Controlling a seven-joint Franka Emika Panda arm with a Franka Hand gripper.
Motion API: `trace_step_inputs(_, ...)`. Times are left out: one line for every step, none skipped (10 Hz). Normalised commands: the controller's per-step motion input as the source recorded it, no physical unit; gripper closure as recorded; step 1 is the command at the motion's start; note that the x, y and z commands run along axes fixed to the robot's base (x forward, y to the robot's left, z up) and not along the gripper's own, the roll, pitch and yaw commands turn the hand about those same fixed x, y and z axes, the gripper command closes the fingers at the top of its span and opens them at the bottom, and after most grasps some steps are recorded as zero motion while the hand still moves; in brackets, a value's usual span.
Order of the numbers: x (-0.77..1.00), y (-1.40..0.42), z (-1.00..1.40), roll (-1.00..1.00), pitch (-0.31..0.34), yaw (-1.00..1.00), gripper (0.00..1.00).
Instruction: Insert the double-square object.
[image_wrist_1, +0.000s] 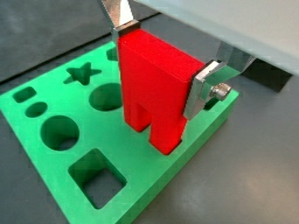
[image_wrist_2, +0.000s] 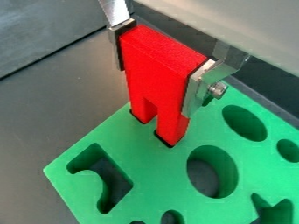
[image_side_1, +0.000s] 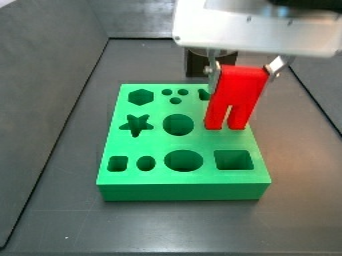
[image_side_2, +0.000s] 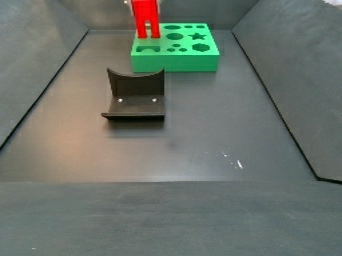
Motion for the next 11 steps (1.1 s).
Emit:
trace_step_inputs(0.34,0.03,-0.33,0.05,0.066,-0.14,1.00)
trace_step_inputs(0.19,0.03,-0.32,0.04,0.034,-0.11,1.00)
trace_step_inputs(0.19,0.03,-0.31,0.03,0.020,-0.14,1.00)
trace_step_inputs(0.18,0.04,-0.28,0.00,0.006,-0.15,1.00)
trace_step_inputs(0.19,0.07,-0.24,0.00,0.034,-0.14,1.00)
trace_step_inputs(0.17,0.13,-0.23,0.00,0.004,0.00,1.00)
trace_step_inputs(0.08,0.19,-0.25,0.00,-0.020,0.00,1.00)
trace_step_inputs(-0.02,0.13,-0.19,-0.03,-0.194,0.00,1.00)
trace_step_inputs(-0.17,0.04,-0.15,-0.02,-0.303,-0.05,1.00)
trace_step_inputs(-0.19,0.00,-0.20,0.01,-0.269,-0.06,1.00)
trace_step_inputs(-0.08,0.00,-0.26,0.18,-0.091,-0.04,1.00)
